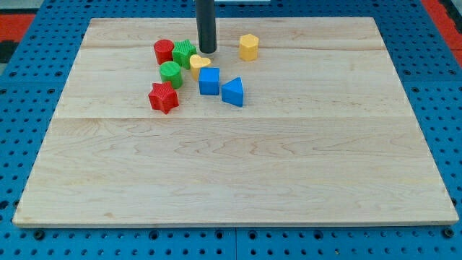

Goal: Move the yellow hexagon towards the top right

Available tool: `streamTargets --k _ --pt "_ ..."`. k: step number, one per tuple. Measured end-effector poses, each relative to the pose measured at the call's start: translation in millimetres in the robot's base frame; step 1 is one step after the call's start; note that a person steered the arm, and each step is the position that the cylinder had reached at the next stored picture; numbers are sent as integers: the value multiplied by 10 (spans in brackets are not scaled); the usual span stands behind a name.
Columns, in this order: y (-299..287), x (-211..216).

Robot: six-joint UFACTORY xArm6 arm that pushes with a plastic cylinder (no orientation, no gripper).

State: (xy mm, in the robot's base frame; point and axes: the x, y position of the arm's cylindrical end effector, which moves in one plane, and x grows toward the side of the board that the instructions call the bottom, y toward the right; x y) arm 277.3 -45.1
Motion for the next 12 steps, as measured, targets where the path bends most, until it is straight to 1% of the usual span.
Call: streamTargets --k 3,7,8,9,11,12 --pt "-2 -80" --pt "-89 -62" --pt "103 -62" --pt "99 20" --pt "637 78" --pt "1249 -35"
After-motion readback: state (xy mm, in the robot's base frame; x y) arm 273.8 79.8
